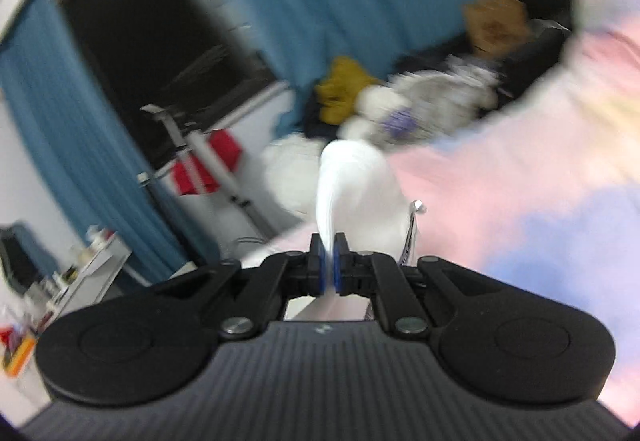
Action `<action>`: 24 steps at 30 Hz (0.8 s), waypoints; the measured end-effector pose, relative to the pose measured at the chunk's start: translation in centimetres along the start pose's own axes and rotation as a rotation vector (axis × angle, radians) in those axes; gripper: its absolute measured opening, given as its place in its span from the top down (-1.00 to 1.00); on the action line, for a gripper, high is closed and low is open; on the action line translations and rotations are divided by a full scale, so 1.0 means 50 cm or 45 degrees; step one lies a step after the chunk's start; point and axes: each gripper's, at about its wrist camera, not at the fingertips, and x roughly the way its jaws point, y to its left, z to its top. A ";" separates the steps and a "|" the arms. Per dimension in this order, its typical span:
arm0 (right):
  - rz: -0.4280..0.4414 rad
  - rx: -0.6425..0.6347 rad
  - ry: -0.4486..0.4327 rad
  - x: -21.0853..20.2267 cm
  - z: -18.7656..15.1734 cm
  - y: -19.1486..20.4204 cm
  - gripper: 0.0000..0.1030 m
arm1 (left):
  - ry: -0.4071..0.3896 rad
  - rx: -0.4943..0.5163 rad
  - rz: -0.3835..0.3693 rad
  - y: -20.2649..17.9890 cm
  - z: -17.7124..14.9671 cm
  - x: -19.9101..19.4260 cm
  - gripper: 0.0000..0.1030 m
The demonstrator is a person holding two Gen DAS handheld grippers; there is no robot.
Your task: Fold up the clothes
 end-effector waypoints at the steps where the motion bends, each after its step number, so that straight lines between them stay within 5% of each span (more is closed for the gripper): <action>1: -0.023 0.079 0.025 -0.018 -0.014 -0.038 0.87 | 0.008 -0.006 0.004 -0.002 -0.002 -0.002 0.91; 6: -0.162 0.379 0.226 -0.064 -0.107 -0.212 0.87 | 0.072 0.018 0.029 -0.011 -0.018 -0.009 0.88; 11: -0.176 0.749 0.353 -0.063 -0.181 -0.311 0.87 | 0.155 0.002 0.053 -0.012 -0.035 -0.012 0.80; 18: -0.243 0.705 0.383 -0.038 -0.189 -0.310 0.83 | 0.299 0.010 0.138 -0.031 -0.041 -0.046 0.55; 20: -0.252 0.727 0.405 -0.023 -0.193 -0.321 0.83 | 0.315 -0.016 0.159 -0.035 -0.034 -0.067 0.33; 24: -0.270 0.870 0.434 -0.012 -0.210 -0.357 0.81 | 0.315 -0.270 0.240 0.016 -0.015 -0.105 0.01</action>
